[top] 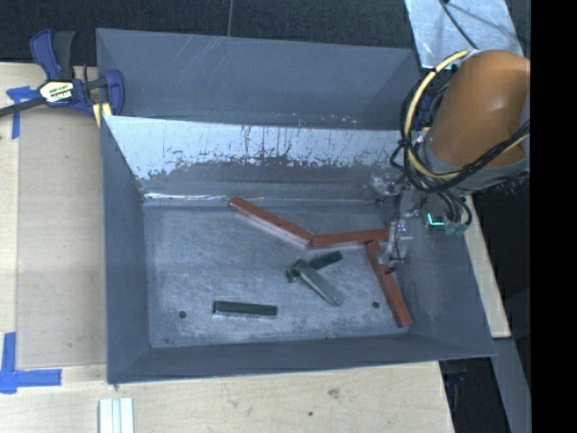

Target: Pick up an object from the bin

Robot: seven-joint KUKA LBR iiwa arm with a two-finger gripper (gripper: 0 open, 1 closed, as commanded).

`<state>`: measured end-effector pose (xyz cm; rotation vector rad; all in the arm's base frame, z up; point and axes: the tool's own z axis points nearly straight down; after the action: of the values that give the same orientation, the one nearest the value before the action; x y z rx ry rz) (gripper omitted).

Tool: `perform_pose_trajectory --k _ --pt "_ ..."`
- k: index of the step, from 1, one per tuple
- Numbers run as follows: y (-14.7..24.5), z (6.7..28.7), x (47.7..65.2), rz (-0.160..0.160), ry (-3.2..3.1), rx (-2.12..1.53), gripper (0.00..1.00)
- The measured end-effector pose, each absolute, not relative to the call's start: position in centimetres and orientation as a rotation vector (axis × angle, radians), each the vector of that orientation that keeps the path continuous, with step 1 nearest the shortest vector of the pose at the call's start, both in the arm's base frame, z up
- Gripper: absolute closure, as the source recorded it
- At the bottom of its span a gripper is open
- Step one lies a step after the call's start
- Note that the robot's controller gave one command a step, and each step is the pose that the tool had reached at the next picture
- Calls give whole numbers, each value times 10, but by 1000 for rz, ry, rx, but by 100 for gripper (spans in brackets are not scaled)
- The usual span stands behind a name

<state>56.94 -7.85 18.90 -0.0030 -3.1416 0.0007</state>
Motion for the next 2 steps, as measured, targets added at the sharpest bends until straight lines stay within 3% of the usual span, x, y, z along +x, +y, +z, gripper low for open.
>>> perform_pose_trajectory --k 1,2 --pt "-87 65 607 0 -3138 41 0" --pt "-128 143 566 6 -3143 155 0"
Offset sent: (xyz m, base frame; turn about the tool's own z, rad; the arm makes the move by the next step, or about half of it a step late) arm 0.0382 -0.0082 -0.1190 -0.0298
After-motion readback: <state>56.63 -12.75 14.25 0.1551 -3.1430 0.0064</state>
